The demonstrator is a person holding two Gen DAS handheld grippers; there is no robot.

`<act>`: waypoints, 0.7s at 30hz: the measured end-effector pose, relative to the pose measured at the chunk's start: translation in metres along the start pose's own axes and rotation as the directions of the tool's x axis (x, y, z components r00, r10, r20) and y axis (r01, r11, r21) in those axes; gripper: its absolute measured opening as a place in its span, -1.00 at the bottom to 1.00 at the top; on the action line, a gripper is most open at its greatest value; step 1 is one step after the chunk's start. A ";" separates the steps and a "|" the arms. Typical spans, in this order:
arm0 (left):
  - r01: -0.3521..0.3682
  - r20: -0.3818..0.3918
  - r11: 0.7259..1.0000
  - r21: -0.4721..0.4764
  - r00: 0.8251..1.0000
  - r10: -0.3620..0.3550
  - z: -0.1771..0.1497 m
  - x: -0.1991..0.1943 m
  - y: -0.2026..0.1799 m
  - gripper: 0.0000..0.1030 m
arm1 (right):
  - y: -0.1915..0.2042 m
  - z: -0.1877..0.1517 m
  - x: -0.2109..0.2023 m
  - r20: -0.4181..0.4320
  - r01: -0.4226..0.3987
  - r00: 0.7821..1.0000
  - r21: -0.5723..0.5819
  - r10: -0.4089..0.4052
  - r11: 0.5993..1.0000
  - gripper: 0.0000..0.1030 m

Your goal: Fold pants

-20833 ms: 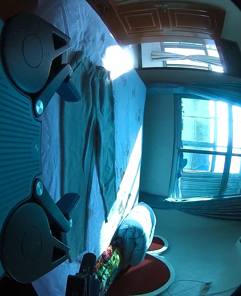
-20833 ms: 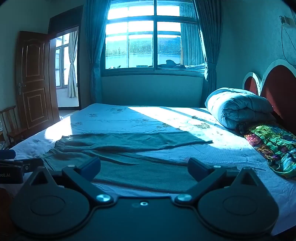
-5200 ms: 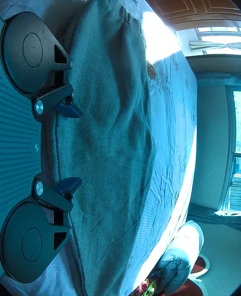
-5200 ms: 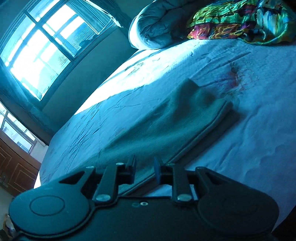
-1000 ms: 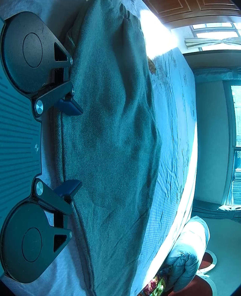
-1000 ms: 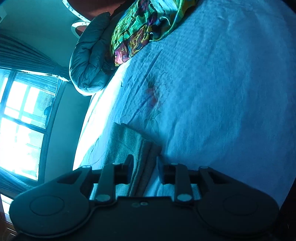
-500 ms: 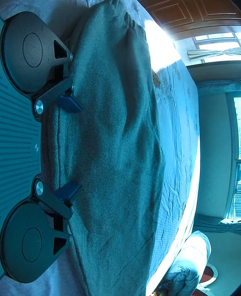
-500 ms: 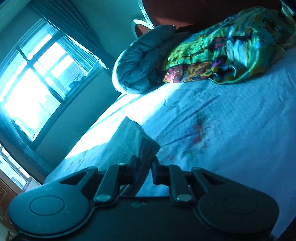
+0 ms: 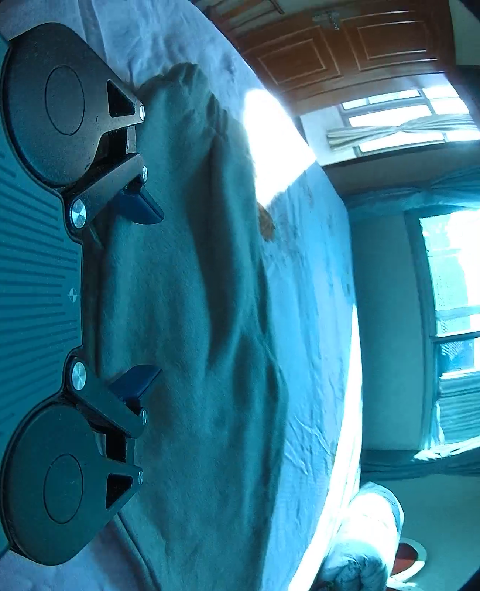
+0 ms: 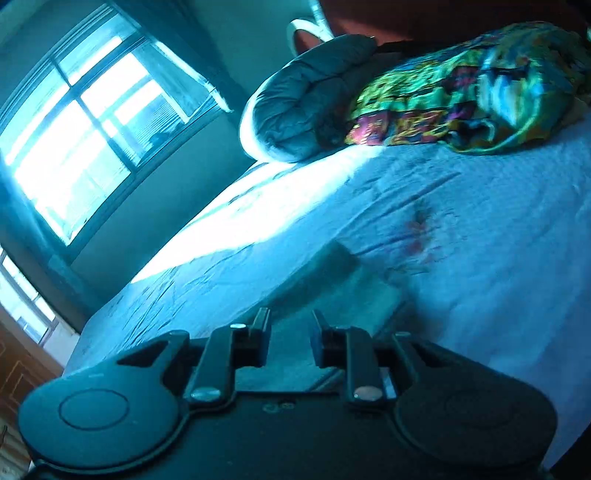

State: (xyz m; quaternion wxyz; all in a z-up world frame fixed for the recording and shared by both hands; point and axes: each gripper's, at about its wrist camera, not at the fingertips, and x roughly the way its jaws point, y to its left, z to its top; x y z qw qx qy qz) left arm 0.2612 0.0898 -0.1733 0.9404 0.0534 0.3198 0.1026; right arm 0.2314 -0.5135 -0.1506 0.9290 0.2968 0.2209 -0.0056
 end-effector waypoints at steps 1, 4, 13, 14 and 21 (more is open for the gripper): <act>0.019 -0.004 1.000 -0.024 1.000 -0.019 -0.003 0.004 0.009 0.61 | 0.022 -0.007 0.013 -0.048 -0.046 0.998 -0.051 0.043 0.998 -0.68; -0.021 0.030 0.997 -0.072 0.999 0.024 -0.004 0.000 0.029 0.61 | 0.090 -0.034 0.050 -0.171 -0.177 0.974 -0.160 0.150 0.971 -0.68; -0.180 -0.053 0.945 -0.271 0.984 0.172 -0.020 0.022 0.122 0.62 | 0.266 -0.147 0.155 -0.482 -0.345 0.872 -0.480 0.086 0.807 -0.62; -0.172 -0.057 0.940 -0.294 0.985 0.163 -0.022 0.023 0.131 0.63 | 0.268 -0.153 0.167 -0.483 -0.304 0.875 -0.500 0.030 0.811 -0.71; -0.199 0.036 0.939 -0.280 0.975 0.217 0.025 0.037 0.145 0.63 | 0.368 -0.149 0.176 -0.432 -0.368 0.893 -0.533 0.129 0.762 -0.53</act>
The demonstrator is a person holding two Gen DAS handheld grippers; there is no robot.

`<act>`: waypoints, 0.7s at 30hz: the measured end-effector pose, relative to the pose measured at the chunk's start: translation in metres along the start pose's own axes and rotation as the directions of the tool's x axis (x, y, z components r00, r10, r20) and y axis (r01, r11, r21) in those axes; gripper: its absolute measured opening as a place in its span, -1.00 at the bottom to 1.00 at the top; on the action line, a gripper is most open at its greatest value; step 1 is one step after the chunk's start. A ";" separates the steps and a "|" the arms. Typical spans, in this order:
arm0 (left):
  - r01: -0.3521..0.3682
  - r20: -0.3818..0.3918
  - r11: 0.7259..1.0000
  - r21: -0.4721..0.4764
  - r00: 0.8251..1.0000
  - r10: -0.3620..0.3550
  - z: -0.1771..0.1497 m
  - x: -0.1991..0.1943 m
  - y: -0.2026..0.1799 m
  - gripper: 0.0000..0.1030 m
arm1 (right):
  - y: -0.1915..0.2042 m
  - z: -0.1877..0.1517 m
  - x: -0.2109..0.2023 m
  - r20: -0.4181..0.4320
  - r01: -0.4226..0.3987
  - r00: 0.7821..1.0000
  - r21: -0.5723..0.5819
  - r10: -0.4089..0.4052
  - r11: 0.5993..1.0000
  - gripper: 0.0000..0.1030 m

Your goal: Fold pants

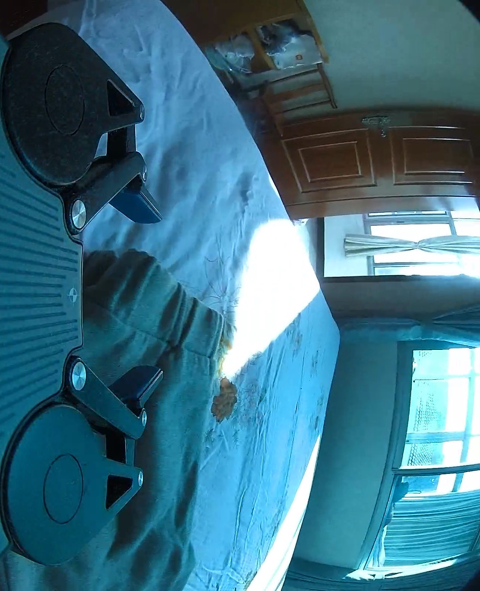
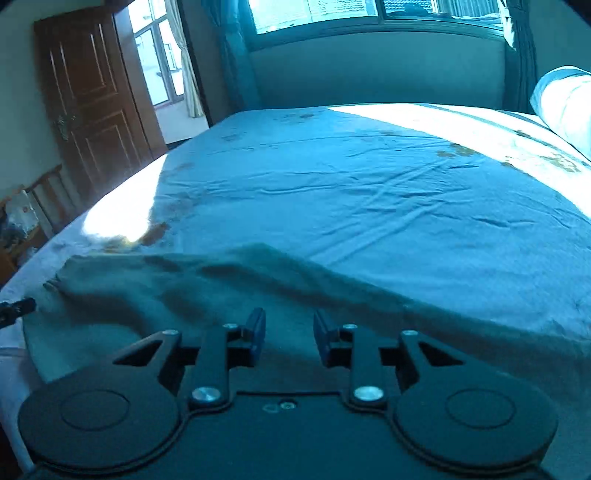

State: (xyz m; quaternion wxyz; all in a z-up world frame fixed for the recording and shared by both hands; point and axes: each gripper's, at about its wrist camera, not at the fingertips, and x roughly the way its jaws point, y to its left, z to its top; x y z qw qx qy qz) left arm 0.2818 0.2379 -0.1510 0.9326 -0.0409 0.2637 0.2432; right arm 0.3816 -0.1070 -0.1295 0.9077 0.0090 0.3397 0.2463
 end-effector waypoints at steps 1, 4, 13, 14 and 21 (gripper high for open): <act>0.000 -0.021 1.000 0.003 1.000 0.000 0.007 0.015 -0.006 0.63 | 0.014 0.006 0.013 -0.015 -0.020 1.000 -0.028 0.019 0.999 -0.53; -0.016 -0.105 0.999 0.031 0.994 0.019 0.010 0.053 -0.014 0.63 | 0.055 0.015 0.066 -0.091 -0.079 0.994 -0.132 0.067 0.988 -0.56; 0.001 -0.061 1.000 0.023 0.998 0.001 -0.003 0.044 0.010 0.96 | 0.022 0.028 0.098 -0.040 0.118 0.991 -0.164 -0.126 0.979 -0.48; -0.010 -0.072 0.998 0.055 0.997 0.014 -0.003 0.046 0.006 0.96 | 0.006 0.030 0.109 -0.089 0.097 0.990 -0.100 -0.106 0.990 -0.28; 0.046 -0.038 0.999 -0.009 0.998 -0.046 0.002 0.016 0.006 0.97 | -0.063 0.012 -0.020 0.133 0.006 0.991 0.113 -0.021 0.994 0.22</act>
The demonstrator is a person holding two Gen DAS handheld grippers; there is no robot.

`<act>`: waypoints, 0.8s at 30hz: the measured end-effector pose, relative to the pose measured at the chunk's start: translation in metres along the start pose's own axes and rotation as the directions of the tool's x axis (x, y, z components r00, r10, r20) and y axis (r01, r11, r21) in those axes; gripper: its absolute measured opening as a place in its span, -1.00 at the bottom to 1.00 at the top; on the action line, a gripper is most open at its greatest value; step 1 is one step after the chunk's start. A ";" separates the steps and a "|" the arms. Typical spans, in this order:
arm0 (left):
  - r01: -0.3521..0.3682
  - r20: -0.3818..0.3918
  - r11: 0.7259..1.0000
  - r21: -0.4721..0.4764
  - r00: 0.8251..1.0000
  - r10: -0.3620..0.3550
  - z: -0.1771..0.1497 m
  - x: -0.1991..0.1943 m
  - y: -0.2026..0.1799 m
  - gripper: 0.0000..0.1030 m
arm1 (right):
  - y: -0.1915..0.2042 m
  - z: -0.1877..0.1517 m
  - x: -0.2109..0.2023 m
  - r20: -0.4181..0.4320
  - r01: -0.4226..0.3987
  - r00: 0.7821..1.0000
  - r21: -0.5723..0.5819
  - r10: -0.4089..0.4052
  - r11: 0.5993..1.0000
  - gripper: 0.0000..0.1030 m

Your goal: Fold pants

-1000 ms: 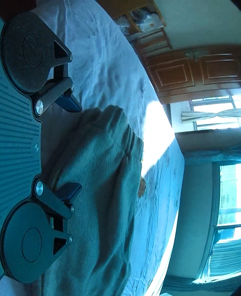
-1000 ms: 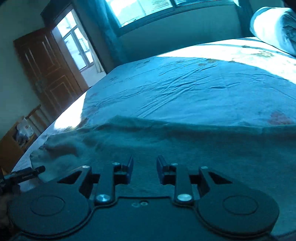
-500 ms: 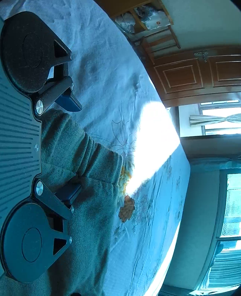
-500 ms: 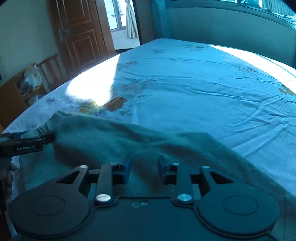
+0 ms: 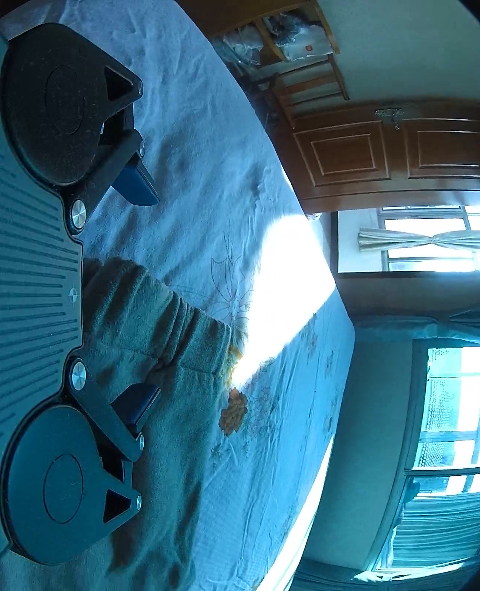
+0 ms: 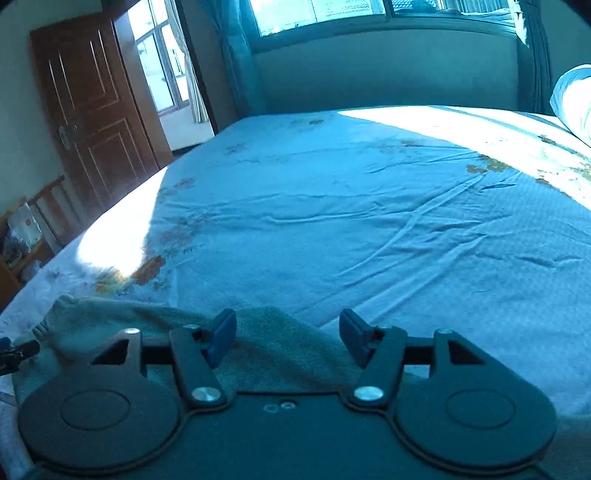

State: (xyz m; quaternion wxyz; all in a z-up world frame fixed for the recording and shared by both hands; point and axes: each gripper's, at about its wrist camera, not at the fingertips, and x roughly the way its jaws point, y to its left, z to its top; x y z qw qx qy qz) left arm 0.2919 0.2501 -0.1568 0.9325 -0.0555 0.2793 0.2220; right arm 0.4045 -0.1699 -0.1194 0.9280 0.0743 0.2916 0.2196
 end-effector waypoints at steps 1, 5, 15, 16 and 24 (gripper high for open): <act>0.032 0.002 1.000 -0.002 1.000 -0.032 -0.001 -0.009 -0.006 0.97 | -0.019 -0.006 -0.028 0.045 0.013 0.999 0.043 -0.014 0.999 0.22; 0.102 0.002 0.995 0.011 0.995 -0.102 -0.010 -0.035 -0.042 1.00 | -0.119 -0.049 -0.145 0.169 0.097 0.972 0.345 -0.164 0.934 0.25; 0.351 -0.071 0.922 0.161 0.936 -0.344 -0.058 -0.098 -0.222 1.00 | -0.303 -0.180 -0.298 0.134 0.133 0.887 0.843 -0.442 0.521 0.22; 0.370 -0.094 0.910 0.186 0.929 -0.359 -0.070 -0.105 -0.248 1.00 | -0.312 -0.186 -0.299 0.133 0.124 0.884 0.858 -0.448 0.498 0.18; 0.505 -0.169 0.812 0.293 0.863 -0.475 -0.119 -0.168 -0.364 1.00 | -0.343 -0.199 -0.292 0.163 0.047 0.898 0.887 -0.408 0.458 -0.30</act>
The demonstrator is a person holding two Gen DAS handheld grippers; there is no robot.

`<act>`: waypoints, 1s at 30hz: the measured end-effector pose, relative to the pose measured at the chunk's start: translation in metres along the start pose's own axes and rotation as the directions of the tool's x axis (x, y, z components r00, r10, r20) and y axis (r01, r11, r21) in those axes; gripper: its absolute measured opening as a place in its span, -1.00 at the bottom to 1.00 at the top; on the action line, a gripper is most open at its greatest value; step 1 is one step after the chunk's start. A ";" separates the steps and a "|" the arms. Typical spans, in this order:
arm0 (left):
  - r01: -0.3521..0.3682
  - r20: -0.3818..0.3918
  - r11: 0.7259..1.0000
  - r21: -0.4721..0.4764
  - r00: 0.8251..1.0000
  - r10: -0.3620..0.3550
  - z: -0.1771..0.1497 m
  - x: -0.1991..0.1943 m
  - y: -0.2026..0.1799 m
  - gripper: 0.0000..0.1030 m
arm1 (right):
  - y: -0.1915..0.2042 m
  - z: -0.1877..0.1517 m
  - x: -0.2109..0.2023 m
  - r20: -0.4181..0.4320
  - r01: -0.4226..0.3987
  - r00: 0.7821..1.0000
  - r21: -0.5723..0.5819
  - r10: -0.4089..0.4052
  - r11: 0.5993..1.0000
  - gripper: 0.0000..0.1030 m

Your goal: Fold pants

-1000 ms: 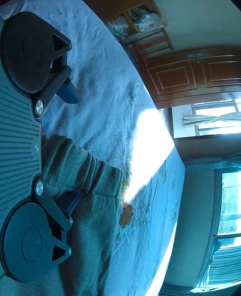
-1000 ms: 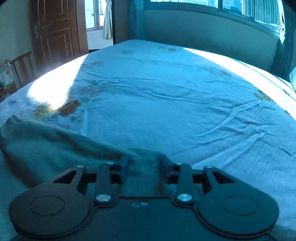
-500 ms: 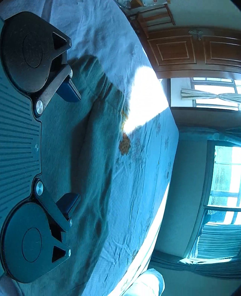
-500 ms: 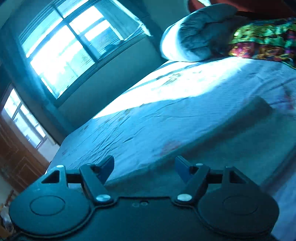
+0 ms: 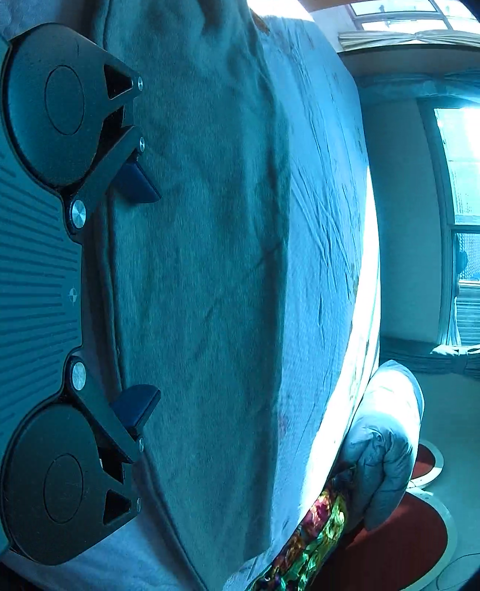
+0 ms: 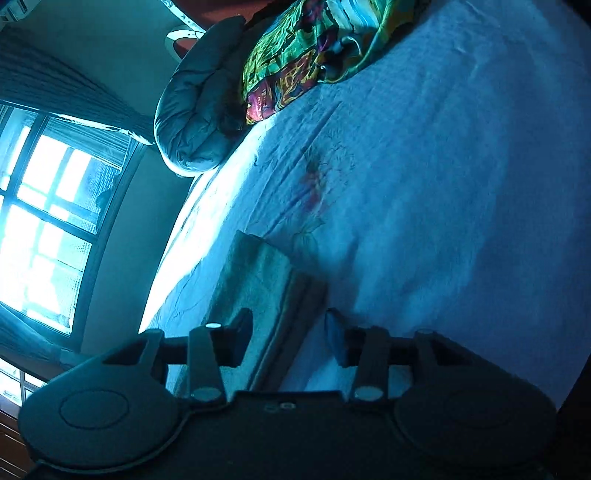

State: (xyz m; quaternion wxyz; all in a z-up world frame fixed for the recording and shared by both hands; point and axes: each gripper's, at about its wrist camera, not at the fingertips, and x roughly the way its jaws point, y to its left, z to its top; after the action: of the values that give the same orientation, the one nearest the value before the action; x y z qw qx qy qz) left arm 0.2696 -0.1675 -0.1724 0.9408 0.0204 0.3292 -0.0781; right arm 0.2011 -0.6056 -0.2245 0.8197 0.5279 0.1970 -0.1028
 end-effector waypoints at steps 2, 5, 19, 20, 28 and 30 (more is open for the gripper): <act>0.011 -0.012 1.000 -0.005 1.000 -0.011 0.003 0.004 -0.015 1.00 | -0.002 0.003 0.008 -0.010 -0.012 1.000 0.012 0.012 1.000 -0.30; -0.007 -0.029 1.000 -0.014 1.000 0.007 0.005 0.009 -0.028 1.00 | 0.000 0.002 0.015 -0.020 -0.007 1.000 -0.014 0.007 1.000 -0.40; -0.017 -0.048 0.999 0.038 0.999 0.019 -0.004 0.013 -0.066 1.00 | -0.006 0.000 0.016 -0.030 -0.027 0.999 -0.005 0.027 1.000 -0.62; -0.023 -0.051 0.999 0.042 0.998 0.025 -0.005 0.014 -0.068 1.00 | -0.008 0.000 0.015 -0.028 -0.032 0.999 0.013 0.032 0.999 -0.63; -0.018 -0.056 0.999 0.049 0.998 0.021 -0.006 0.013 -0.068 1.00 | -0.019 0.003 0.007 -0.024 -0.054 0.998 0.123 0.058 0.991 -0.61; -0.020 -0.056 0.999 0.048 0.998 0.022 -0.006 0.013 -0.068 1.00 | -0.017 0.004 0.010 -0.028 -0.042 0.999 0.116 0.045 0.992 -0.62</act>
State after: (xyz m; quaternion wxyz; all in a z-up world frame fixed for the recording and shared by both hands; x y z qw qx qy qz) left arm 0.2647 -0.2362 -0.1846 0.9311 0.0484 0.3535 -0.0754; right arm 0.2050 -0.6160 -0.2415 0.7869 0.5800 0.1915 -0.0881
